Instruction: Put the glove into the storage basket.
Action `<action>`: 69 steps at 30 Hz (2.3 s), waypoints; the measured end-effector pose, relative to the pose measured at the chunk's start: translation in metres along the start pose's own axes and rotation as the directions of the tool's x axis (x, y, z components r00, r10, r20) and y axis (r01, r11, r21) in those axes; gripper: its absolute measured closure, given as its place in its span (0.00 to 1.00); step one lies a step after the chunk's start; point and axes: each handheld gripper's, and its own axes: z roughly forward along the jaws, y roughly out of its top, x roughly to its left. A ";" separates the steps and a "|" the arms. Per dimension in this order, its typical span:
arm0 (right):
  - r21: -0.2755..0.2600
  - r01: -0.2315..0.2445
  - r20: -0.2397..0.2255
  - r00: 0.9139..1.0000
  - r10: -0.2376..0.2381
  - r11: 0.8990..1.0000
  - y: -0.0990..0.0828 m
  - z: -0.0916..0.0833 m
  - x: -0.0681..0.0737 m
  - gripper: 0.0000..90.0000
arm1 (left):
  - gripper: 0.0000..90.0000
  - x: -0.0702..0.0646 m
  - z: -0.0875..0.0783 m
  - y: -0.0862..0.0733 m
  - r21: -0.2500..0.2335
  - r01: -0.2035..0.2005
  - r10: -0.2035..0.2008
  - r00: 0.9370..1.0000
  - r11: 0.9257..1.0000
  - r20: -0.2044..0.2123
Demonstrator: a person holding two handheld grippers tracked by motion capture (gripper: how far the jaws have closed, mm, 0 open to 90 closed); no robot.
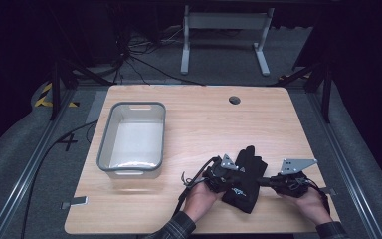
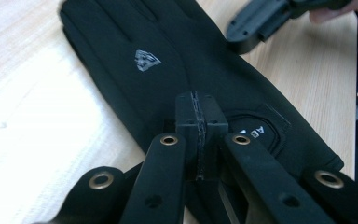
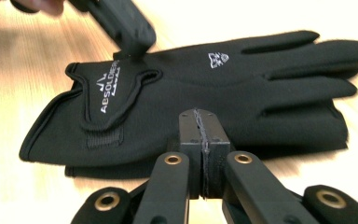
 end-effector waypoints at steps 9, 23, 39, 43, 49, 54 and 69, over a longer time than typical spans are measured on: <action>0.057 -0.004 -0.010 1.000 0.005 0.998 -0.004 0.013 -0.002 1.00 | 0.99 0.005 0.010 -0.004 0.048 -0.007 0.008 1.000 0.999 -0.024; 0.076 0.058 -0.070 0.996 -0.053 0.995 0.007 0.037 0.018 1.00 | 0.99 0.025 -0.008 -0.012 0.085 0.000 0.007 0.997 0.996 -0.075; 0.032 0.037 -0.031 0.999 -0.036 0.999 0.006 0.022 0.020 0.88 | 0.92 0.039 -0.023 -0.011 0.076 0.010 -0.006 0.998 0.997 -0.055; 0.016 -0.007 0.075 0.997 0.006 1.000 -0.009 0.002 0.013 0.64 | 0.71 0.042 -0.025 -0.005 0.059 0.004 -0.002 0.999 0.998 -0.035; 0.008 -0.083 0.169 0.982 0.081 0.996 -0.029 -0.017 -0.001 0.44 | 0.48 0.048 -0.020 0.003 0.064 -0.026 0.027 1.000 0.998 -0.014; 0.016 -0.116 0.243 0.964 0.109 0.993 -0.045 -0.021 -0.014 0.30 | 0.27 0.050 -0.007 0.005 0.073 -0.036 0.037 0.999 0.997 -0.018; 0.002 -0.130 0.319 0.940 0.123 0.991 -0.049 -0.016 -0.020 0.18 | 0.13 0.040 0.020 0.006 0.099 -0.048 0.049 0.999 0.994 -0.006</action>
